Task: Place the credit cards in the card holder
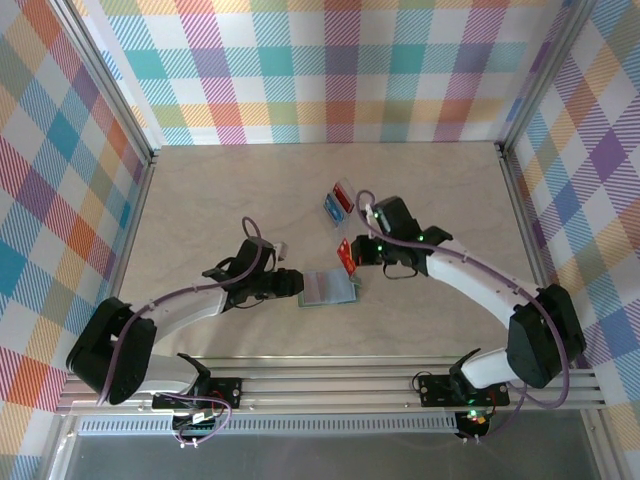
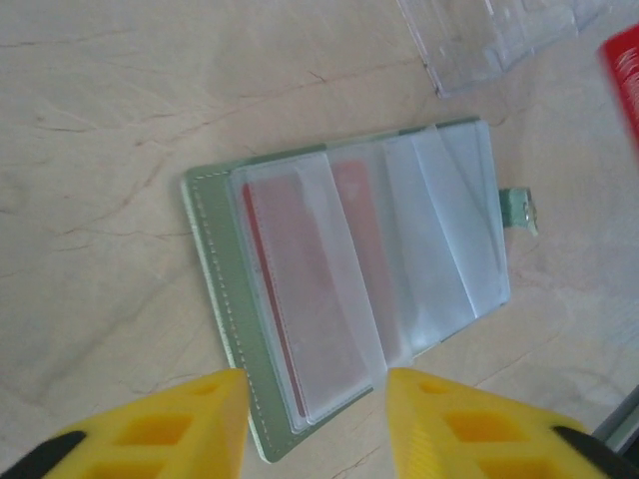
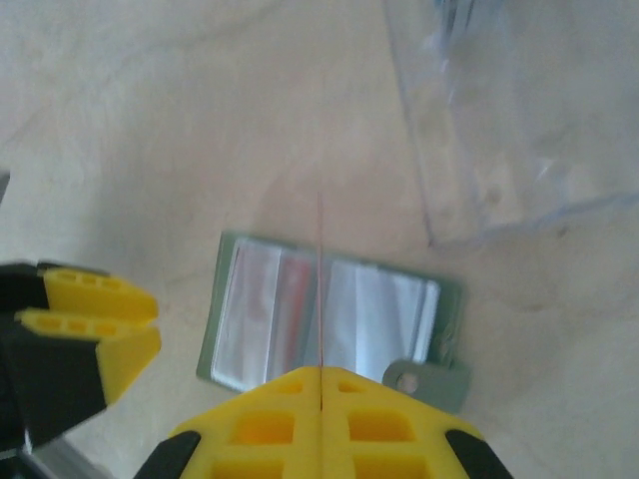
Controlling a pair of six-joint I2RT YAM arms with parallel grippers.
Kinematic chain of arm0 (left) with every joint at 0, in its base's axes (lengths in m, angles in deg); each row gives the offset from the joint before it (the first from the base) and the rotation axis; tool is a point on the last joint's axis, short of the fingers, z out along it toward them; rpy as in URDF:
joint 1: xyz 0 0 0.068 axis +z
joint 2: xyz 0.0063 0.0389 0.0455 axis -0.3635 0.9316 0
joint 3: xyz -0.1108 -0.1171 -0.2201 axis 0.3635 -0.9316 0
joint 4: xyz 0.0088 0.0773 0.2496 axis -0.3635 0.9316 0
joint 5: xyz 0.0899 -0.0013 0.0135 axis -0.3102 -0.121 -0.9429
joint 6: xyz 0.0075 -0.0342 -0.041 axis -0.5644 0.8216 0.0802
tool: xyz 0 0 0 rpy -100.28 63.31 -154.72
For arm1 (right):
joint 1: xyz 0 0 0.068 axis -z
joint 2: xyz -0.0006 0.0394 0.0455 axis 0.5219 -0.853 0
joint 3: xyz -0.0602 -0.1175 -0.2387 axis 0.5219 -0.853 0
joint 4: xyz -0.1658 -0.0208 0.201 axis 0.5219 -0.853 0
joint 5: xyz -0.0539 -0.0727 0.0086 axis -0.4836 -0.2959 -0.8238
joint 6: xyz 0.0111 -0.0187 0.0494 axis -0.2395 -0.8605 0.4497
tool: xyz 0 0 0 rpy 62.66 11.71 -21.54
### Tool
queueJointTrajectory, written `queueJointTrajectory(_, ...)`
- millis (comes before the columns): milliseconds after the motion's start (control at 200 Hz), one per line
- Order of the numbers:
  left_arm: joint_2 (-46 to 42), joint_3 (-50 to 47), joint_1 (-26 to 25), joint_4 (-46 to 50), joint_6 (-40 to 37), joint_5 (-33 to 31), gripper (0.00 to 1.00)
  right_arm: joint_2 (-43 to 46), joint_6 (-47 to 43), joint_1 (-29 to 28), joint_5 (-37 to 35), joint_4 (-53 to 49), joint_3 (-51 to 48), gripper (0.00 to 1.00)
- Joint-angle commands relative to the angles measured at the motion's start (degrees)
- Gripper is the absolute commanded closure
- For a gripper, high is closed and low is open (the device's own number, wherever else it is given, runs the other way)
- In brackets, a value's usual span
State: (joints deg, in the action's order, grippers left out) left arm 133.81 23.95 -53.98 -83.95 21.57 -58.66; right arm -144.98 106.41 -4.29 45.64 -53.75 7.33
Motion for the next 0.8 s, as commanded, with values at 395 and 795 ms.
queueJointTrajectory(395,11.61,5.27,-1.08,-1.05,-1.46,1.16,0.82,-6.75,3.91,-1.91,9.69,16.28,-6.95,1.00)
queueJointTrajectory(795,15.08,5.78,-1.04,1.69,-0.51,-0.50,0.85,-12.03,3.08,-1.87,9.84,16.88,-6.24,1.00)
